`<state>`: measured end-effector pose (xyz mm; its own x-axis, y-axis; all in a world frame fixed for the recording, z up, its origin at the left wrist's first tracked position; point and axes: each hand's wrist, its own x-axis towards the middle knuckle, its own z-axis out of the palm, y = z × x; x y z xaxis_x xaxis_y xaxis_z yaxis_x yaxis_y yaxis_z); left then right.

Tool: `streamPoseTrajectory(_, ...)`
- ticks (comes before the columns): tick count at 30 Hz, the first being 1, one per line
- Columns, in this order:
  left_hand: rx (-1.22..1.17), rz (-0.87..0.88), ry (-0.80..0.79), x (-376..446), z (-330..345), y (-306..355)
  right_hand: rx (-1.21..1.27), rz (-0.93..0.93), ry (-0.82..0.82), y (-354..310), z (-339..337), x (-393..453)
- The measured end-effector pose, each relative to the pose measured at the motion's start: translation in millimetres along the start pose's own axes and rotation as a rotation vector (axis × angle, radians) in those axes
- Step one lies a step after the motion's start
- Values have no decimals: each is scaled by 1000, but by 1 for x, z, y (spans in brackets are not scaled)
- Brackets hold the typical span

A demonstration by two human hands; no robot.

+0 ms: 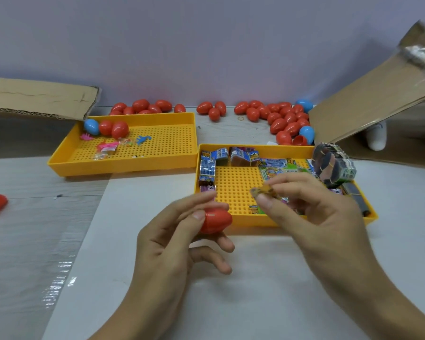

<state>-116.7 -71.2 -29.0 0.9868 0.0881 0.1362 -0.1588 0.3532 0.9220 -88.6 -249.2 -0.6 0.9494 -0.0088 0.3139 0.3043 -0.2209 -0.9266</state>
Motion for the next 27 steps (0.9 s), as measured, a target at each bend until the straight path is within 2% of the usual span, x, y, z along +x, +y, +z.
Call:
streamPoseTrajectory(3, 33, 23, -39, -2, 0, -2, 207, 103, -107, -7, -5, -9)
streamPoseTrajectory(6, 55, 0, -103, -5, 1, -2, 237, 134, -232, -9, -5, -18)
streamPoseTrajectory(11, 188, 13, -179, -9, 7, 1, 340, 285, -343, -9, 0, -23)
streamPoseTrajectory(16, 221, 15, -165, -8, 7, 2, 210, 302, -267, -3, -1, -26)
streamPoseTrajectory(23, 160, -80, -150, -7, 7, 2, 165, 198, -308, -8, -6, -28)
streamPoseTrajectory(27, 165, -61, -172, -9, 7, 5, 39, 134, -268, -8, -7, -29)
